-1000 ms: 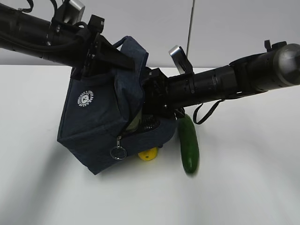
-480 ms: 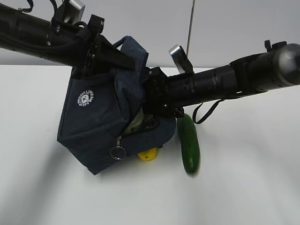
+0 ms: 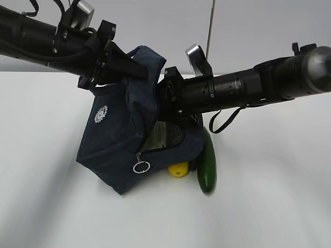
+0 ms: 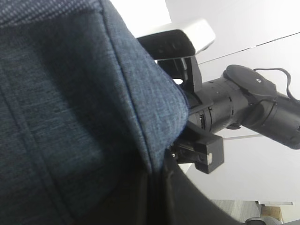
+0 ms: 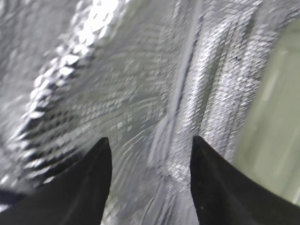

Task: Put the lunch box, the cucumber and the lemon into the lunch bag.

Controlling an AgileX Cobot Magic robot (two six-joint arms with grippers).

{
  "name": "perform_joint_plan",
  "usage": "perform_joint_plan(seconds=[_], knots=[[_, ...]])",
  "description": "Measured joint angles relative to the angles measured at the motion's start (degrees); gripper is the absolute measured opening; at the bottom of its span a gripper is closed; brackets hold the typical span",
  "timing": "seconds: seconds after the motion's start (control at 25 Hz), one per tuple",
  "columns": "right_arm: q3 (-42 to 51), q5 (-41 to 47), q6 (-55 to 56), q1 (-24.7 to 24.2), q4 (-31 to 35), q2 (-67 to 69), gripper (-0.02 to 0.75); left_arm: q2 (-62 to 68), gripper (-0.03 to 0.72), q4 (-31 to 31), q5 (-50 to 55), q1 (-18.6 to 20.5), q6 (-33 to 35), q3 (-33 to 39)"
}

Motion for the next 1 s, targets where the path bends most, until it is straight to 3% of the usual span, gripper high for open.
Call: perform_joint_plan(seconds=[0.32, 0.8, 1.0], knots=[[-0.7, 4.6, 0.0, 0.0, 0.1, 0.0, 0.405, 0.0, -0.008, 0.0, 0.5, 0.7, 0.1, 0.0], [-0.9, 7.5, 0.0, -5.0, 0.2, 0.0, 0.405, 0.0, -0.008, 0.4, 5.6, 7.1, 0.1, 0.0], [-1.0, 7.5, 0.0, -5.1, 0.2, -0.3, 0.404, 0.0, -0.008, 3.5, 6.2, 8.0, -0.4, -0.1]])
